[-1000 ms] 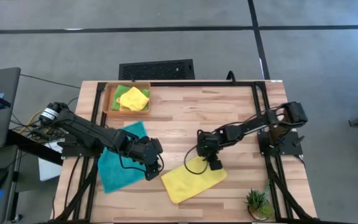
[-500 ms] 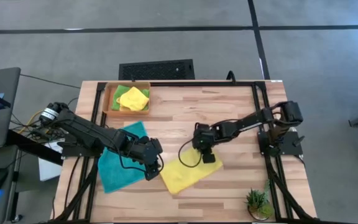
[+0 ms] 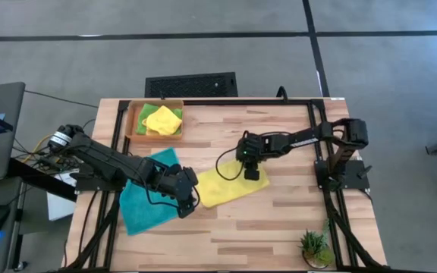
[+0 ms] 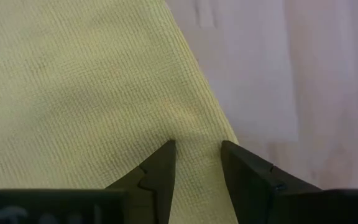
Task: Fold microfiber towels
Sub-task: Fold the yellow microfiber towel
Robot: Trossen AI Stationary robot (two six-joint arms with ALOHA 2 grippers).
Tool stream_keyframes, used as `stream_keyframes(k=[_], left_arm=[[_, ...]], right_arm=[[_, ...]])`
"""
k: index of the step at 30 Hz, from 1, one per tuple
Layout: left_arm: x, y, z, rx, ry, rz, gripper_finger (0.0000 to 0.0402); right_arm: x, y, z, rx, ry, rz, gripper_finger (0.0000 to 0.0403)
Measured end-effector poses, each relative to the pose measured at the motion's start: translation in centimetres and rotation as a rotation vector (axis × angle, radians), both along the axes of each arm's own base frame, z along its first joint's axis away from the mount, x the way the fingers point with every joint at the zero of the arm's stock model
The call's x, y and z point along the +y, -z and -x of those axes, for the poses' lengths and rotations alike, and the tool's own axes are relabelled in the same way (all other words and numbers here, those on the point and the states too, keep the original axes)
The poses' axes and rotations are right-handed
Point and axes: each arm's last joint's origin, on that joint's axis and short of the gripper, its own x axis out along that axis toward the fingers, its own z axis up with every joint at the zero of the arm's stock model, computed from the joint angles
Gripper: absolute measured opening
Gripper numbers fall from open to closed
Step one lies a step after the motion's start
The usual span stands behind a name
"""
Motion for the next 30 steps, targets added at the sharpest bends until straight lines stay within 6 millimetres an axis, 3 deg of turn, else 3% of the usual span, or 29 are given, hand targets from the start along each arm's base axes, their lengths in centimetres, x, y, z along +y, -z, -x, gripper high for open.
stream_keyframes(k=[4, 14, 22, 30], left_arm=[[0.5, 0.0, -0.2, -0.005, -0.089, 0.019, 0.0174], [5.5, 0.6, -1.0, 0.075, -0.296, 0.134, 0.0174], [10.6, 4.4, -0.7, 0.130, -0.419, 0.318, 0.0174], [13.6, 7.4, 0.1, 0.076, -0.498, 0.286, 0.0174]], right_arm=[[-0.3, -1.1, 0.6, -0.005, 0.012, 0.001, 0.0154], [1.7, -8.4, 3.5, -0.178, -0.029, -0.028, 0.0154], [3.6, -13.2, 6.2, -0.374, -0.129, -0.062, 0.0154], [3.4, -15.7, 8.5, -0.463, -0.122, -0.051, 0.0154]])
